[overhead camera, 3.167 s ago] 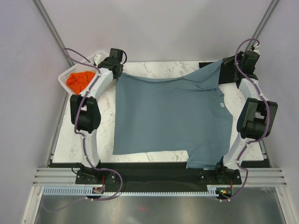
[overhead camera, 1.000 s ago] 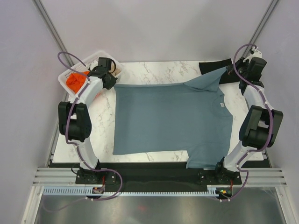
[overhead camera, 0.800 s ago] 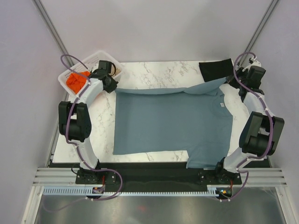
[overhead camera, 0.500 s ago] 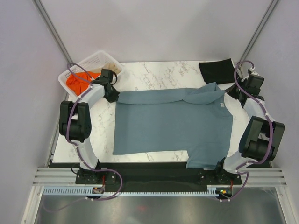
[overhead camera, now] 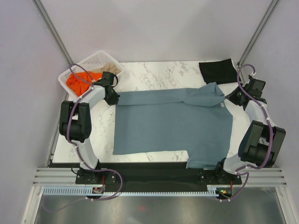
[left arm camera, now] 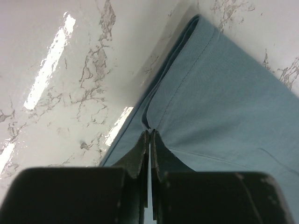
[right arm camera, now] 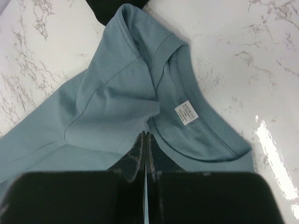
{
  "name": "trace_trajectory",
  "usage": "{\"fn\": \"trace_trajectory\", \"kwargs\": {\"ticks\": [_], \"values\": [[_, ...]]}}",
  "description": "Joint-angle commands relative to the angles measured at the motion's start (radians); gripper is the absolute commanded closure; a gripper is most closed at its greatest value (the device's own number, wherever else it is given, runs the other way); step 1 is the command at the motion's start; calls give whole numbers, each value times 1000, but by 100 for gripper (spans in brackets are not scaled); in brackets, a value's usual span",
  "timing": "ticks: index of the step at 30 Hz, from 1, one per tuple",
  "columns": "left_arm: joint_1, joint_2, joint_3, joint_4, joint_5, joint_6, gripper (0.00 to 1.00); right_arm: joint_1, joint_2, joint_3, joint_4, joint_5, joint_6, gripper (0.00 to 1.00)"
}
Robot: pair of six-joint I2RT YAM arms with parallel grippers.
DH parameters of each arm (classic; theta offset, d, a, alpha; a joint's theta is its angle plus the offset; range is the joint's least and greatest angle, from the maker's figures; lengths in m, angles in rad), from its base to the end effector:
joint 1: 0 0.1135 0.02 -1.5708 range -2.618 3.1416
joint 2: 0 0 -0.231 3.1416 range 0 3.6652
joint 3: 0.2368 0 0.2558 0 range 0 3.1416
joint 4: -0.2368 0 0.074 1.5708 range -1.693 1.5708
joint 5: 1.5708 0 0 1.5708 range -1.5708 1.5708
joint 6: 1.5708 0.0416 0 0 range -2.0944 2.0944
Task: Fold and stack the t-shirts
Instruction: Fold the tshirt
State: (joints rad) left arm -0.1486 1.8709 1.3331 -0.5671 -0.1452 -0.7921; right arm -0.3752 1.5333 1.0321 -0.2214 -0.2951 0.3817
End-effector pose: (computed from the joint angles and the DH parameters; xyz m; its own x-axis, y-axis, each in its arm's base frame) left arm 0.3810 -0.0509 0.1554 -0.6791 -0.6105 -0.4075 -0.5712 0.7882 -0.2290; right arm 0.3241 -0.1147 0.2022 -0.5160 0.5863 -0.6245 0.3662 0.8101 0.4579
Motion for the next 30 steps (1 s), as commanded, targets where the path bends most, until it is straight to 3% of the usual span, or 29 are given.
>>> {"fn": "trace_trajectory", "kwargs": {"ticks": [1,30], "values": [[-2,-33,-6,18,-42,50,98,-2,-53,-6,-51,-18,14,100],[-3,-115,-100,16,-42,82,98,-5,-147,-18,-211,47,11,100]]}}
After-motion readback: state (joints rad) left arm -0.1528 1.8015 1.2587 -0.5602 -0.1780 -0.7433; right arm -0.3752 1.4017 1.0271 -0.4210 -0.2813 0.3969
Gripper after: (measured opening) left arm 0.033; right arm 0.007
